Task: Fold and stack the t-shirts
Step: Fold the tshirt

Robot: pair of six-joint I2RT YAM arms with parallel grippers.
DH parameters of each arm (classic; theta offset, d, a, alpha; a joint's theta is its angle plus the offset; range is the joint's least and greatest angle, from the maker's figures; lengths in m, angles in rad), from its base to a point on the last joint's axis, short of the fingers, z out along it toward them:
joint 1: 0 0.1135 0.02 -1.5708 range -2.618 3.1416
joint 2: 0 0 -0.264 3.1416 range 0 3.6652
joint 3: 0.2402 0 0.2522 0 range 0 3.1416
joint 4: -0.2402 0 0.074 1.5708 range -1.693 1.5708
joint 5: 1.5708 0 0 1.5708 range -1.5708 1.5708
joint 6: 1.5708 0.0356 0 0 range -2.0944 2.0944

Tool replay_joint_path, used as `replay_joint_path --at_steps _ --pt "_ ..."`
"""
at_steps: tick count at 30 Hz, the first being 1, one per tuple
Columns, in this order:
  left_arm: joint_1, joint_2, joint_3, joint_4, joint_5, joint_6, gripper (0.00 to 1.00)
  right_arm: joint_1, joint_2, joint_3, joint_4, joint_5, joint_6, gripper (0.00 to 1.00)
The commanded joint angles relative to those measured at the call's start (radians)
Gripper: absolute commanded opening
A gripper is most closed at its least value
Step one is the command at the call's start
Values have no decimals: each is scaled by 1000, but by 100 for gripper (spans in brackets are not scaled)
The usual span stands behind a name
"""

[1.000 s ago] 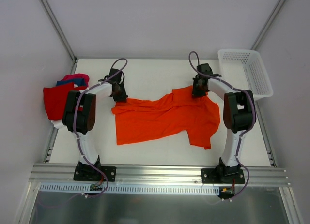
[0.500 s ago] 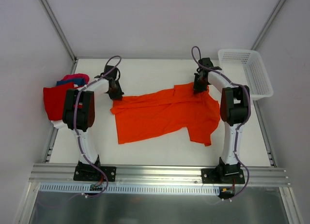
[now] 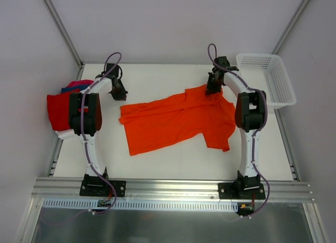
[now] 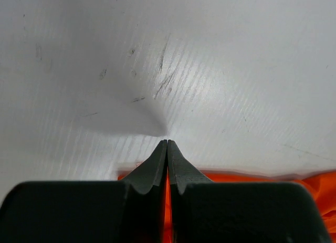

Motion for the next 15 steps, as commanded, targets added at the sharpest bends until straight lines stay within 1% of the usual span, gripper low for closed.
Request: replay_joint_path --at_steps 1,2,3,4,5,6,7,8,9,10,11,12,13,14,15 --pt "2 -28 34 -37 -11 -7 0 -3 -32 -8 38 -63 24 4" --pt "-3 -48 26 -34 -20 -8 0 -3 -61 -48 72 -66 21 7" --pt "-10 -77 14 -30 -61 -2 0 -3 -97 -92 147 -73 18 11" --pt "-36 -111 -1 -7 -98 4 0 -1 -185 -137 181 -73 17 18" --pt "-53 -195 -39 9 -172 10 3 -1 -234 -178 207 -78 15 24" --pt "-72 -247 -62 25 -201 27 10 -1 -287 -255 254 -95 9 30" --pt "-95 -298 -85 60 -232 38 39 0 -395 -284 258 -98 -9 38" --pt "-149 -401 -130 71 -291 49 58 3 -449 -309 253 -72 -17 42" --pt "-180 -451 -148 78 -315 71 77 11 -498 -344 206 -47 -22 47" --pt "-245 -534 -189 75 -335 78 79 16 -591 -361 174 -24 -26 48" --pt "-269 -566 -214 75 -339 69 80 25 -633 -379 120 0 -29 48" --pt "-286 -600 -246 73 -320 55 80 31 -676 -439 100 8 -34 48" --pt "-296 -663 -332 73 -292 32 78 39 -762 -474 86 23 -34 48" --pt "-306 -691 -377 73 -243 -17 76 57 -805 -517 81 57 -38 48" --pt "-314 -738 -424 75 -232 -33 76 66 -851 -613 89 74 -45 48"
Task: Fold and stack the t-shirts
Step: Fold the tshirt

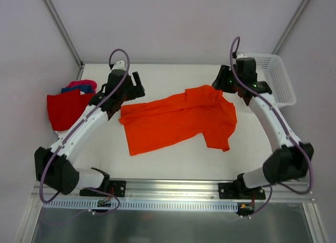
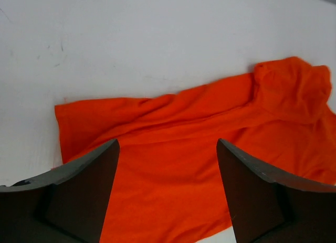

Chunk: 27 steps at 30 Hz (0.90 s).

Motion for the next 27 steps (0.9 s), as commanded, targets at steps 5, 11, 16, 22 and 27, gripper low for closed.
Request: replay_joint_path --at_steps 5,11,16,22,27 --pt "-55 -210 -395 -12 -9 -92 74 70 -343 -361 -77 201 -7 53" --pt "-109 -228 -494 -69 -139 -107 69 144 -269 -435 -191 442 20 52" --pt "-121 -174 -509 -118 -139 -154 68 172 -188 -467 -194 494 48 51" --pt "-170 -149 -533 -184 -125 -222 67 175 -173 -512 -191 514 80 52" --pt "-254 -129 -572 -228 -137 -299 67 172 -146 -539 -183 530 94 53"
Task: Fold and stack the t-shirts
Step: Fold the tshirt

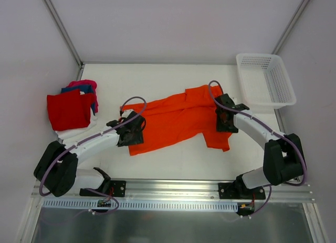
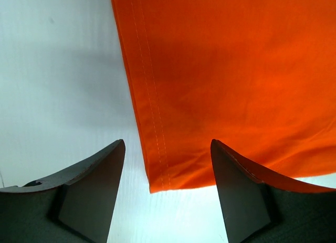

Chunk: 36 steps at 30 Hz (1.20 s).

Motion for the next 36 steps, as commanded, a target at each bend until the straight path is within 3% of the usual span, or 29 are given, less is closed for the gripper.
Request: replay_joint_path --at_steps 1,14,22,36 --pt "-72 17 -24 -77 -34 -88 67 4 28 -17 -19 46 32 53" --pt "-132 87 -20 -130 -100 -152 66 -110 46 -58 75 -75 -6 53" --pt "-139 120 -8 -127 -80 -158 63 -154 54 -57 77 -63 -14 54" --pt "-143 143 6 -129 -80 -151 59 -236 198 -4 167 -219 7 53"
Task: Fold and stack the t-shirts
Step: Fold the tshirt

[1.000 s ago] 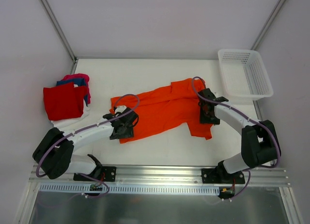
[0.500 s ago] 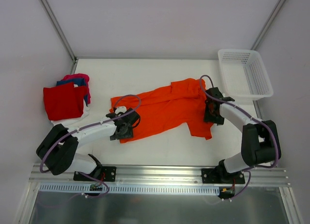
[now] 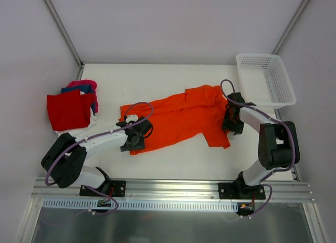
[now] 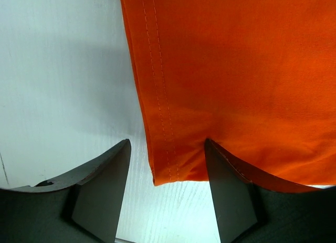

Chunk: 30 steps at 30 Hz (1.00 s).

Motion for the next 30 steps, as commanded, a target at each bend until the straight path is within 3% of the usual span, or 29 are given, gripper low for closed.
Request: replay_joint_path --at_steps 1,20,30 --pt "-12 32 -1 -27 -5 -8 59 -6 29 17 39 -65 15 52" --pt "-12 45 4 -26 4 -1 55 -17 -216 28 -102 26 7 54" --pt "-12 65 9 -27 4 2 54 -20 -103 9 -21 -46 25 54"
